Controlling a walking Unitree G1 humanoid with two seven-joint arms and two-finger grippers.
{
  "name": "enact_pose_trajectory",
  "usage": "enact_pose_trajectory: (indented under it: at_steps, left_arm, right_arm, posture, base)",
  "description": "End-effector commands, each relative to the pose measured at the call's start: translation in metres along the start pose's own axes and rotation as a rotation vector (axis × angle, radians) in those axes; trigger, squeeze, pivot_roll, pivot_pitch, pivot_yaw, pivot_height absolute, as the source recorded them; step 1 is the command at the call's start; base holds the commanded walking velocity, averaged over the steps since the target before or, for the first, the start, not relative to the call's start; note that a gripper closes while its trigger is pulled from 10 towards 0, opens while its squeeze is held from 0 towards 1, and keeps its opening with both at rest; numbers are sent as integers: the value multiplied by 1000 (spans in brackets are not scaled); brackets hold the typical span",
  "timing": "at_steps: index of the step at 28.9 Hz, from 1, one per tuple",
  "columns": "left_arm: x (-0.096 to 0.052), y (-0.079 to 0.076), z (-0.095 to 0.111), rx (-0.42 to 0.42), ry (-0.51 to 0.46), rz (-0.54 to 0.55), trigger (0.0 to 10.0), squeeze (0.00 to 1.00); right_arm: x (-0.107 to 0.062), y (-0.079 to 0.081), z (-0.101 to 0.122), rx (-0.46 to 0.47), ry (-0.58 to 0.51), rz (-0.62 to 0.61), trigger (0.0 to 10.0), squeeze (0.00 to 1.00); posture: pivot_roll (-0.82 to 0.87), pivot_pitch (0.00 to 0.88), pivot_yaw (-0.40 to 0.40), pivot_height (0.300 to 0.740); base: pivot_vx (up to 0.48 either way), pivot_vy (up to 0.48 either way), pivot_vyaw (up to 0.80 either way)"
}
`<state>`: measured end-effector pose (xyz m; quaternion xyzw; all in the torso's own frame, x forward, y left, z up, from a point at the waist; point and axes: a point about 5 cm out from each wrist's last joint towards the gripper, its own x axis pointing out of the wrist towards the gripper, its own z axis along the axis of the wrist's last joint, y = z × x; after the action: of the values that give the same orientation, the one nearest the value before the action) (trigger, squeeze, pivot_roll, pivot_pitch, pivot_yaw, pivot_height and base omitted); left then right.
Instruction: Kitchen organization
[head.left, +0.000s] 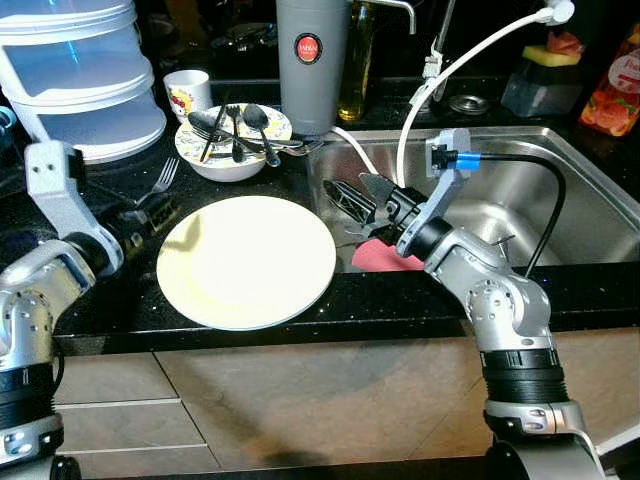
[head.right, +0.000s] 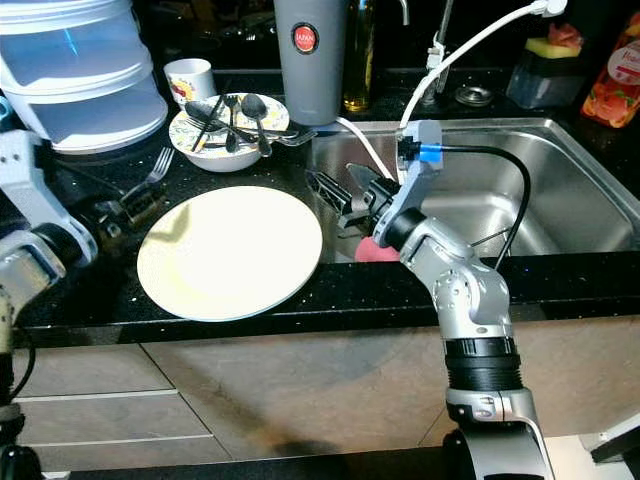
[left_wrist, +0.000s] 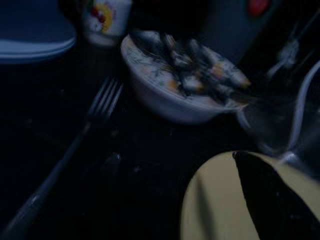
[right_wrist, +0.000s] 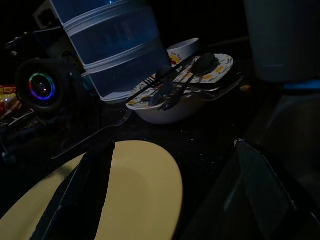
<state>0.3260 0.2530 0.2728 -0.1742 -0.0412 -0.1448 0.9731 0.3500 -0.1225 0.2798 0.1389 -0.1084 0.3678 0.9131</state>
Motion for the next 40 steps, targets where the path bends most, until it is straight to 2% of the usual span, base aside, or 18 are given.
enact_pose_trajectory:
  at_steps: [1, 4, 5, 6, 7, 11, 13, 14, 17, 19, 22, 23, 25, 26, 27, 28, 29, 40]
  left_arm:
    - [-1, -4, 2, -44, 0, -42, 10000, 1000]
    - [-4, -5, -4, -76, 66, -77, 10000, 1000]
    - [-6, 1, -17, -60, 163, -40, 10000, 1000]
    - [-6, 1, -17, -60, 163, -40, 10000, 1000]
    - [-9, 8, -28, -62, 234, 2, 10000, 1000]
    - [-14, 20, -49, -45, 375, 85, 10000, 1000]
    - [-17, 25, -55, -35, 418, 117, 10000, 941]
    - [-19, 29, -60, -23, 451, 148, 10000, 0]
    - [-22, 36, -67, -24, 486, 202, 10000, 0]
    - [-21, 37, -67, -24, 485, 206, 10000, 0]
    - [-20, 35, -65, -19, 476, 197, 10000, 0]
    - [-20, 35, -65, -19, 476, 197, 10000, 0]
    - [-16, 34, -62, -35, 436, 179, 9686, 0]
    - [-16, 34, -62, -35, 436, 179, 9686, 0]
    - [-14, 33, -61, -46, 427, 172, 6941, 0]
    - [-12, 32, -61, -65, 413, 157, 549, 0]
    - [-11, 31, -60, -81, 404, 150, 0, 0]
    - [-4, 27, -53, -145, 318, 113, 0, 0]
  right_arm:
    - [-1, 4, 1, -6, -2, 24, 10000, 0]
    - [-1, 4, 2, -7, -3, 28, 10000, 0]
    - [-1, 5, 2, -7, -2, 33, 10000, 0]
    - [-1, 5, 2, -7, -2, 33, 10000, 0]
    - [-1, 5, 2, -8, -2, 36, 10000, 0]
    - [-1, 6, 1, -5, 0, 41, 10000, 0]
    - [-1, 6, 0, -2, 2, 44, 10000, 0]
    - [-2, 7, -1, 1, 7, 46, 10000, 0]
    - [-3, 8, -6, 4, 45, 60, 10000, 0]
    - [-6, 7, -16, -15, 134, 72, 10000, 0]
    - [-15, 0, -29, -158, 263, 78, 10000, 0]
    - [-15, 0, -29, -158, 263, 78, 10000, 0]
    - [-23, -6, -32, -280, 318, 103, 10000, 0]
    - [-23, -6, -32, -280, 318, 103, 10000, 0]
    - [-25, -7, -31, -297, 322, 115, 10000, 0]
    - [-29, -11, -29, -326, 324, 116, 10000, 0]
    - [-30, -14, -27, -338, 323, 107, 10000, 0]
    - [-39, -29, -12, -386, 294, 54, 10000, 0]
  posture:
    - [23, 125, 34, 740]
    - [23, 125, 34, 740]
    - [28, 127, 34, 740]
    - [28, 127, 34, 740]
    - [28, 129, 34, 740]
    - [30, 133, 34, 740]
    - [30, 133, 34, 740]
    - [28, 137, 36, 740]
    - [28, 139, 37, 740]
    - [28, 142, 37, 740]
    - [29, 142, 37, 740]
    - [29, 142, 37, 740]
    - [28, 143, 37, 740]
    - [28, 143, 37, 740]
    - [27, 143, 36, 740]
    - [27, 143, 36, 740]
    - [27, 143, 36, 740]
    - [26, 147, 35, 740]
  base:
    - [0, 0, 0]
    - [0, 0, 0]
    - [0, 0, 0]
    - [0, 0, 0]
    - [0, 0, 0]
    - [0, 0, 0]
    - [0, 0, 0]
    - [0, 0, 0]
    - [0, 0, 0]
    - [0, 0, 0]
    - [0, 0, 0]
    - [0, 0, 0]
    - [0, 0, 0]
    - [0, 0, 0]
    - [0, 0, 0]
    - [0, 0, 0]
    - [0, 0, 0]
    - [0, 0, 0]
